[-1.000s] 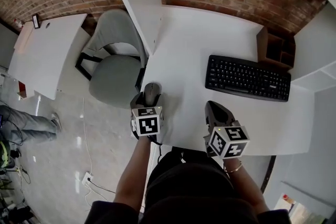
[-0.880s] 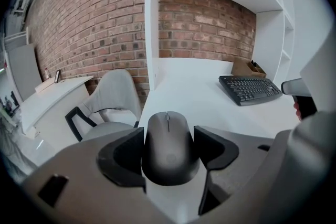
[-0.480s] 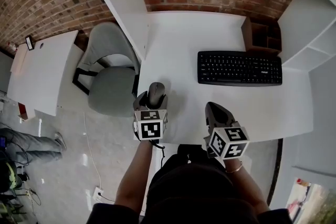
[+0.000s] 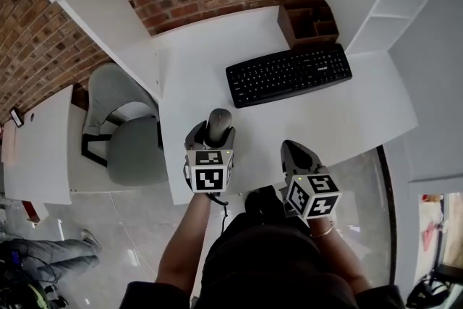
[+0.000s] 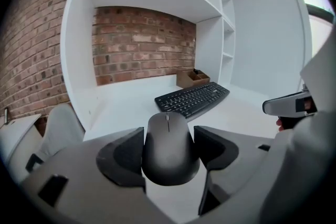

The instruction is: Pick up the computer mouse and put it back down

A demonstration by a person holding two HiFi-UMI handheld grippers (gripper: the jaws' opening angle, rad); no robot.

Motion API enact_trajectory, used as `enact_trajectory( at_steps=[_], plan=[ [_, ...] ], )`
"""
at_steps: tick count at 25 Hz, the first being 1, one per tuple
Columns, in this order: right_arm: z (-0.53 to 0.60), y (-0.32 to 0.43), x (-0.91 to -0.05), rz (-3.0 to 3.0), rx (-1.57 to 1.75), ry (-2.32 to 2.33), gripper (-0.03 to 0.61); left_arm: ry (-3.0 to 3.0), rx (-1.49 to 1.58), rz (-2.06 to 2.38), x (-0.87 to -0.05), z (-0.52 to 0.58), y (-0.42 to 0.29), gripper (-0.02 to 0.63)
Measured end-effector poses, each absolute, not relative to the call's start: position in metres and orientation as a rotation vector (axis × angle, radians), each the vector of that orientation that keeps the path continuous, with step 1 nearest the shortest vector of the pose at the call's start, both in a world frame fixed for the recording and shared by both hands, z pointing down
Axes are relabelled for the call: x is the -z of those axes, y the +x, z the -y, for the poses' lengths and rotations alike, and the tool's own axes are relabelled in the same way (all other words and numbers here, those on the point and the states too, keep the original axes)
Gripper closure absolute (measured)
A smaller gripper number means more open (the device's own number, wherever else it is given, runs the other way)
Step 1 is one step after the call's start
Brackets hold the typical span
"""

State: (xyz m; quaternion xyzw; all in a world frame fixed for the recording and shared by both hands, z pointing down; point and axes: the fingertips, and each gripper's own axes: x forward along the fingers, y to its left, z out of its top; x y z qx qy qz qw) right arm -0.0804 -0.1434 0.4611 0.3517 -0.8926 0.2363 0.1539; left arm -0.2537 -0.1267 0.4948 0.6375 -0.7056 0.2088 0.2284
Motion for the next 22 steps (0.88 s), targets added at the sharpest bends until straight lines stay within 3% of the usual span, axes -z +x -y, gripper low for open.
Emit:
enact_trajectory(
  at_steps=[22],
  plan=[
    [0.171,0.072,-0.471,2.378,-0.786,1.482,0.575,2.124,-0.699,1.572,-0.509,0.217,-0.08,0.321]
  ],
)
